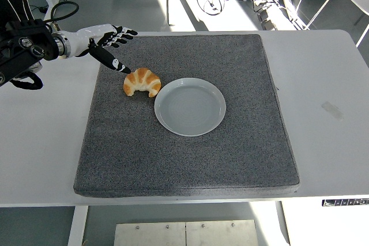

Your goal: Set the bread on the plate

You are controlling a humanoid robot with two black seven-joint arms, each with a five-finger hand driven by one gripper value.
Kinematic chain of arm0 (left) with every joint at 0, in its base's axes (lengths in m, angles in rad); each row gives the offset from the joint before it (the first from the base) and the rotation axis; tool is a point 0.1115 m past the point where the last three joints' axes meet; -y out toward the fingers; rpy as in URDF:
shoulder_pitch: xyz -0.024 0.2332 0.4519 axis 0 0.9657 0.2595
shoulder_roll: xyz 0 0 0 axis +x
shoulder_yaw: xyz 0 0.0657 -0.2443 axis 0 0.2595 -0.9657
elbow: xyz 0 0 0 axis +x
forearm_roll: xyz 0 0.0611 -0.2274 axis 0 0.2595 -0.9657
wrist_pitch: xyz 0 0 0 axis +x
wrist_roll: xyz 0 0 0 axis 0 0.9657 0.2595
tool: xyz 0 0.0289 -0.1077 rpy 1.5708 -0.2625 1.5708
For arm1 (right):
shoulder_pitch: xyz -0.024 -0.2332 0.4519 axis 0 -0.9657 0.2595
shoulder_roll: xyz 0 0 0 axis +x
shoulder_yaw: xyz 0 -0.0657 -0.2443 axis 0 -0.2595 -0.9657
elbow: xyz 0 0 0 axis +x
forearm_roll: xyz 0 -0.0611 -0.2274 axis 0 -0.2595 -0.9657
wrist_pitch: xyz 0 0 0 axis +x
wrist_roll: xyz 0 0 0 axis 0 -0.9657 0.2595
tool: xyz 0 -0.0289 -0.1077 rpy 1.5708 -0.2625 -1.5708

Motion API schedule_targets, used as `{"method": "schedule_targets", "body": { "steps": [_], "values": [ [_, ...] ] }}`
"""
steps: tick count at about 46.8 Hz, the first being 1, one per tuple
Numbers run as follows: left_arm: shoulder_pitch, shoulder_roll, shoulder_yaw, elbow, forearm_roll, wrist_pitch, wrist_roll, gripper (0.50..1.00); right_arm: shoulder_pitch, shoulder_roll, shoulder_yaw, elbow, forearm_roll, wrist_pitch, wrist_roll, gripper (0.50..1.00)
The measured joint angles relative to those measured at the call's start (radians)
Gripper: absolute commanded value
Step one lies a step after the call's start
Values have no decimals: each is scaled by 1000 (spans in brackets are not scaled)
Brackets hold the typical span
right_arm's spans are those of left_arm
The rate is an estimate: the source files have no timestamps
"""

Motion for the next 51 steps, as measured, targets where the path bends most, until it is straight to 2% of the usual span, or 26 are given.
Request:
{"method": "schedule_targets", "body": {
  "steps": [16,35,45,51],
  "values": [
    [-31,-32,190,23,40,27,-15,966,2,0,1,-6,0,-1,0,1000],
    [-23,-96,201,84,44,61,-20,966,1,0,1,-7,0,-3,0,1000],
    [-8,-175,202,198,42,63,-35,966,2,0,1,-7,0,-2,0,1000],
    [-4,-210,204,224,42,63,-79,966,2,0,1,-7,0,-2,0,1000]
  ]
}}
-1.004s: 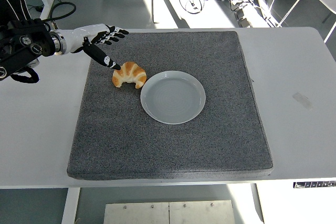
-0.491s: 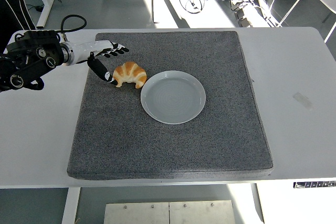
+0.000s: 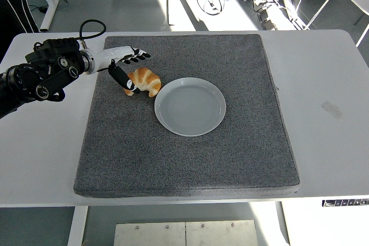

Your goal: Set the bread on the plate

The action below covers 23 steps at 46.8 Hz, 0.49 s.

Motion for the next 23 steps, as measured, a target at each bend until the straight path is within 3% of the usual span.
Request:
{"method": "schedule_targets", "body": {
  "steps": [8,23],
  "values": [
    [13,-50,1,56,1,0,-20,966,0,0,-1,-1,0,0,0,1000],
    [16,-52,3,60,1,0,-20,966,0,0,-2,-2,0,-2,0,1000]
  ]
}}
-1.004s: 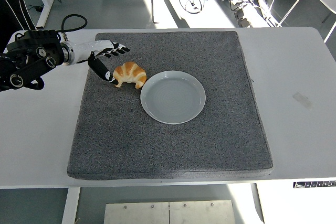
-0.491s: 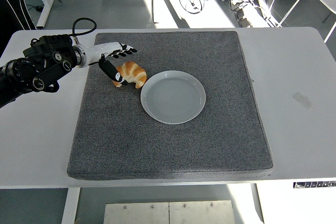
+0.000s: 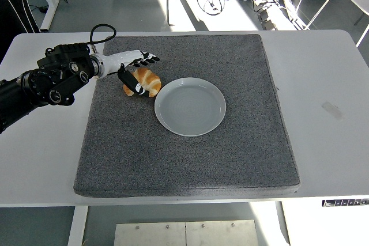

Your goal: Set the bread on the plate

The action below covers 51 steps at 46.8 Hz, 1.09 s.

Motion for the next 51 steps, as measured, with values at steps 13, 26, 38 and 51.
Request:
{"method": "schedule_targets", "body": {
  "steps": [13,26,38,51],
  "values": [
    [0,2,31,1,4,0,-3,819,0,0,0,-1,0,0,0,1000],
    [-10,3,87,4,3,20,-33,580,0,0,-3,-1,0,0,0,1000],
    [-58,5,90,45,4,31,-48,500,1,0,-3,-1,0,0,0,1000],
    [-218,50,149,46,3,20,-73,500,3,0,-3,0,0,0,0,1000]
  ]
}}
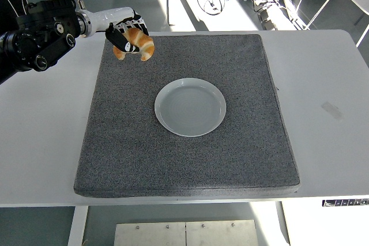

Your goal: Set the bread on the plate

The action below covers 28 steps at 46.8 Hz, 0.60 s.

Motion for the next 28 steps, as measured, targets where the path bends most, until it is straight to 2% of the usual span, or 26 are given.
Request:
{"method": "schedule_targets", "body": {
  "steps": [12,23,28],
  "values": [
    [-115,9,11,-1,-1,-31,-17,500,0,0,0,0,0,0,0,1000],
    [-131,-7,11,-2,0,-40,-29,500,0,0,3,1,0,0,0,1000],
    [-132,-42,14,-10,0,-40,-45,500,2,0,3,2,0,0,0,1000]
  ]
}}
